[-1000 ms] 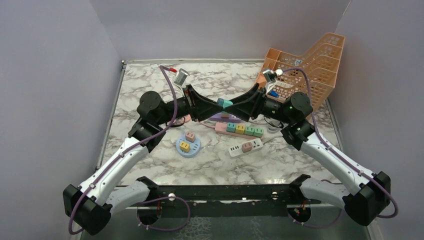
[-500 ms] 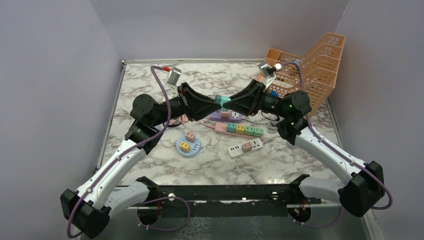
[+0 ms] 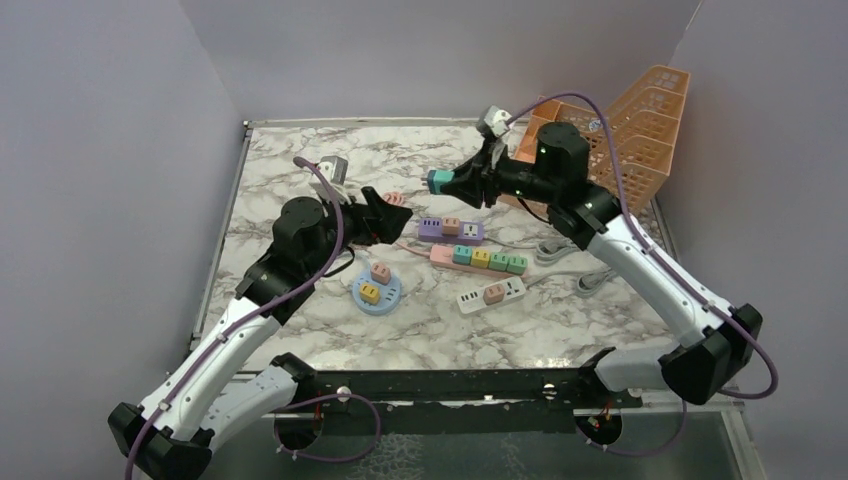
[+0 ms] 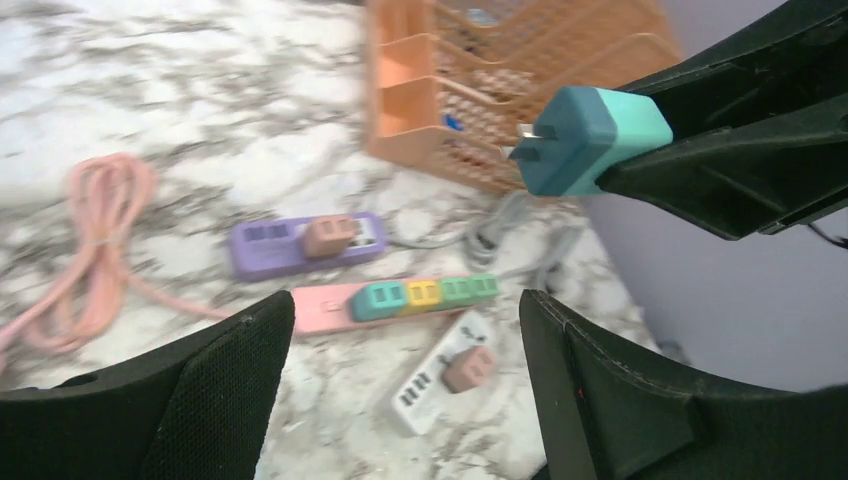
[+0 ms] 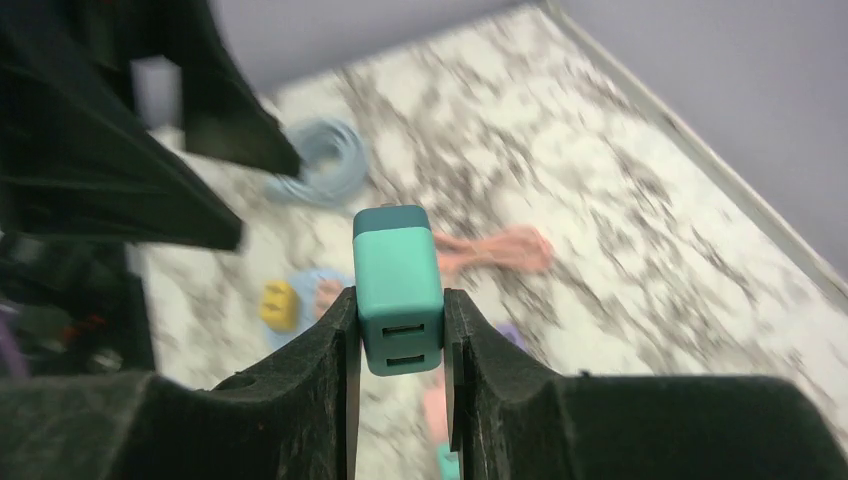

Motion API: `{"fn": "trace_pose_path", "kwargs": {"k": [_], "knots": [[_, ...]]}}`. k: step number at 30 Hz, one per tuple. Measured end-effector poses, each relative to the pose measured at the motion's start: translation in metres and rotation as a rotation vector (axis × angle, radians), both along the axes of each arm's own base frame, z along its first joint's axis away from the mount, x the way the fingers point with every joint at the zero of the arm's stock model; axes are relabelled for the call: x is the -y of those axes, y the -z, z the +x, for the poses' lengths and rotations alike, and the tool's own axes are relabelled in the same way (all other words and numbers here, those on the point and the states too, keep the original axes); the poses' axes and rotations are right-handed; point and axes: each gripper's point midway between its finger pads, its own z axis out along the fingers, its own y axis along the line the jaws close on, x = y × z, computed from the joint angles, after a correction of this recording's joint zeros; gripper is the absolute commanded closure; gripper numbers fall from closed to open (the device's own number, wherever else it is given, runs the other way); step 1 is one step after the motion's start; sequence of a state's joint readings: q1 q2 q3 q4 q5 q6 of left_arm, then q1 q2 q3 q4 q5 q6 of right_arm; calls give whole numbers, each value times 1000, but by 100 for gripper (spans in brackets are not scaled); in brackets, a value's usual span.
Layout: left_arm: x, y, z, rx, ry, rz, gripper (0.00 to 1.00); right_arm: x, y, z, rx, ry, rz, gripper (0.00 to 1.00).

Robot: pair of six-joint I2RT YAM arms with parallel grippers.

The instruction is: Insert the plug

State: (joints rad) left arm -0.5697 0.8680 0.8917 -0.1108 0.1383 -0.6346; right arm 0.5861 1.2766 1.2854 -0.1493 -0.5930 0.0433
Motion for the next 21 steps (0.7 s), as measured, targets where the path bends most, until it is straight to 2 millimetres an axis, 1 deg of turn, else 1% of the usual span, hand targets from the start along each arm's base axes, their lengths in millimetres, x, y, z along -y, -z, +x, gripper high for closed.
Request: {"fn": "trace_pose_path", "kwargs": {"k": [2,3,5,8,11,13,14,18,21], "knots": [[-17,17,4,-36,-84,65,12,2,31,22,1,40,-136,99],[-25,26,5,-54,-123,101,12,4,50,31,-9,54,-208,99],[-36,39,4,-83,-163,155,10,11,89,47,-35,79,-354,99],[-48,54,2,-120,-200,218,7,31,151,70,-88,122,-592,99],[-54,65,-1,-150,-213,263,4,52,194,81,-139,127,-765,99],[-56,72,-3,-165,-209,292,2,65,209,87,-162,126,-847,99],[-56,74,-3,-170,-207,301,2,70,213,91,-168,127,-878,99],[-57,83,-2,-181,-197,343,1,83,219,107,-167,116,-967,99],[-57,87,-1,-177,-188,372,1,90,227,112,-167,97,-1016,99]]}}
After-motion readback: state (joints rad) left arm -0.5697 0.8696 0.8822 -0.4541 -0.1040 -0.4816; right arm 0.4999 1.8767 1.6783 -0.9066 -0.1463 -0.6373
